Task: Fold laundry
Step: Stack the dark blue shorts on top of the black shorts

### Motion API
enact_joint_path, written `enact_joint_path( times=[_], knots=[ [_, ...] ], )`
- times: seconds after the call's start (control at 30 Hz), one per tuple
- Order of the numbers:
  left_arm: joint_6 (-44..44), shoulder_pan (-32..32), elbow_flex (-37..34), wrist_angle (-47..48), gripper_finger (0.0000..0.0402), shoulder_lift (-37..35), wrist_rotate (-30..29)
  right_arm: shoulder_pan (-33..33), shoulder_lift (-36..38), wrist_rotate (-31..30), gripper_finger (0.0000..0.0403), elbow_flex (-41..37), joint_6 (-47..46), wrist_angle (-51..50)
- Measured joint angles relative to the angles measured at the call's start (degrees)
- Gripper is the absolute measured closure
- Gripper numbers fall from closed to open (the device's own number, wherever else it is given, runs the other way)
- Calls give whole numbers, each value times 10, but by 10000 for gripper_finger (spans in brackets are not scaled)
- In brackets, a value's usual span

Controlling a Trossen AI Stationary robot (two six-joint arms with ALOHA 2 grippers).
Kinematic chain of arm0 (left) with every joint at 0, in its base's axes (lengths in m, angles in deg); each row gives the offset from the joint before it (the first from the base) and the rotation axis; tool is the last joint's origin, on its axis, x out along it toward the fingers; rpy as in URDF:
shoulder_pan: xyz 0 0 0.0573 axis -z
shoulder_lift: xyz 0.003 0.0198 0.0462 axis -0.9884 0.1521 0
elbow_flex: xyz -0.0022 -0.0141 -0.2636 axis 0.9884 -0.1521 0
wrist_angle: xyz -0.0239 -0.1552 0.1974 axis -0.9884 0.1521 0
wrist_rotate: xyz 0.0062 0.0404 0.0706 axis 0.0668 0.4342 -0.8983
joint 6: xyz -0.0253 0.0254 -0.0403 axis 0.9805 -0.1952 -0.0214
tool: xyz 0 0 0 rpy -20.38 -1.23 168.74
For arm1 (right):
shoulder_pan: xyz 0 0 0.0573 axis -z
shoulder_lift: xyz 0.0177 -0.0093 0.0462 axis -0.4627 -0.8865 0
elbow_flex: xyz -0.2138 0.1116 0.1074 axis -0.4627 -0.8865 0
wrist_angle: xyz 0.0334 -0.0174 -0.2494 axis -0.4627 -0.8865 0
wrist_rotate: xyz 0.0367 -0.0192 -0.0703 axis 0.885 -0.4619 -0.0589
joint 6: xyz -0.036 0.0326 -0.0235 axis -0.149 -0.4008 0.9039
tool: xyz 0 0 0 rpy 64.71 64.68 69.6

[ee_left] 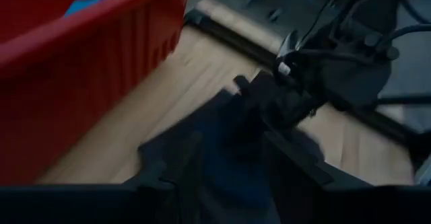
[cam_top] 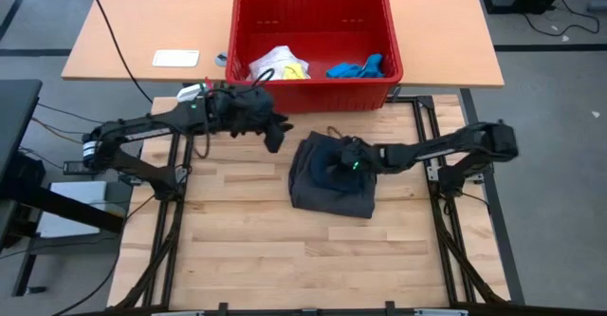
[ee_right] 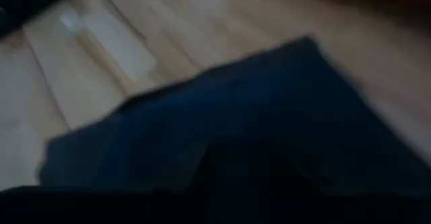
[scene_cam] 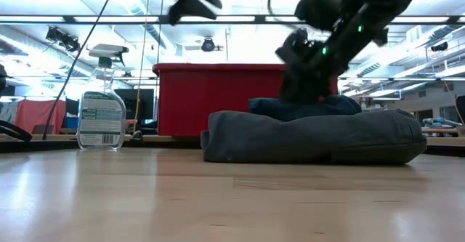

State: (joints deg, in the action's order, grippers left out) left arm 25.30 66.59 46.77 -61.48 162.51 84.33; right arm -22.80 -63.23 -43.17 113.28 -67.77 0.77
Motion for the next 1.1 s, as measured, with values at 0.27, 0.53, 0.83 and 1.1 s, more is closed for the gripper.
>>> enact_joint_path(
  times=[0.27, 0.53, 0.83, 1.1],
  knots=[
    [3, 90, 0, 158, 247, -60, -114, -75, -65, -12, 291, 1, -99, -54],
    [25, 167, 0, 234, 247, -107, -178, -227, -32, -58, 298, 1, -295, -189],
    [33, 180, 0, 249, 247, -144, -183, -429, 34, -80, 298, 0, -549, -295],
    [-20, 107, -1, 203, 247, -141, -118, -443, 158, -110, 281, 0, -537, -343]
  ],
)
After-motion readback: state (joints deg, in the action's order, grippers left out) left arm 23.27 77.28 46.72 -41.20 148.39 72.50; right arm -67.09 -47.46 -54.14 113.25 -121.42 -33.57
